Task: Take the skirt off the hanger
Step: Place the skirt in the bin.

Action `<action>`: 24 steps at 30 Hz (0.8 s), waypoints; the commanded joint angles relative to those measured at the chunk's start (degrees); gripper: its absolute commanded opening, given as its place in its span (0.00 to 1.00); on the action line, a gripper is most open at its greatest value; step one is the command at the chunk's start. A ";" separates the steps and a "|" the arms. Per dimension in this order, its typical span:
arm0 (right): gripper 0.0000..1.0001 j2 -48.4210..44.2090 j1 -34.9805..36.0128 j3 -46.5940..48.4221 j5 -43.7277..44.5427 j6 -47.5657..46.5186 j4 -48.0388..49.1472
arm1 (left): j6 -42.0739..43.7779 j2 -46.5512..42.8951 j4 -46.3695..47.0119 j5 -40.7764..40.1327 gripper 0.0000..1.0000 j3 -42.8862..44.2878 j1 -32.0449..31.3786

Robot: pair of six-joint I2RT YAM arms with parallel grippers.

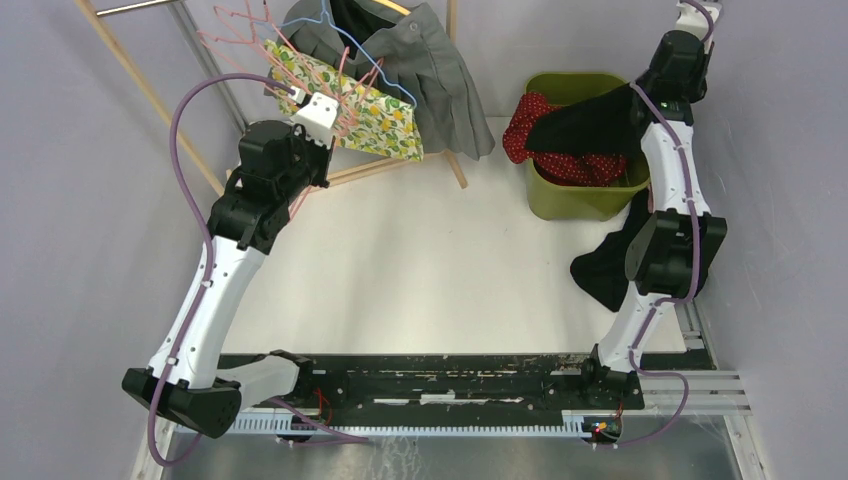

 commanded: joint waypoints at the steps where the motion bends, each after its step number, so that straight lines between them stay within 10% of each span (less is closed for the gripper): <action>1: 0.01 -2.74 1.39 0.68 -4.52 6.38 -1.44 | 0.82 0.10 1.71 -1.45 0.03 2.41 0.11; 24: 0.03 8.49 10.51 -9.46 -38.09 42.22 -9.56 | -2.48 -7.59 -8.25 -9.59 0.03 4.10 0.13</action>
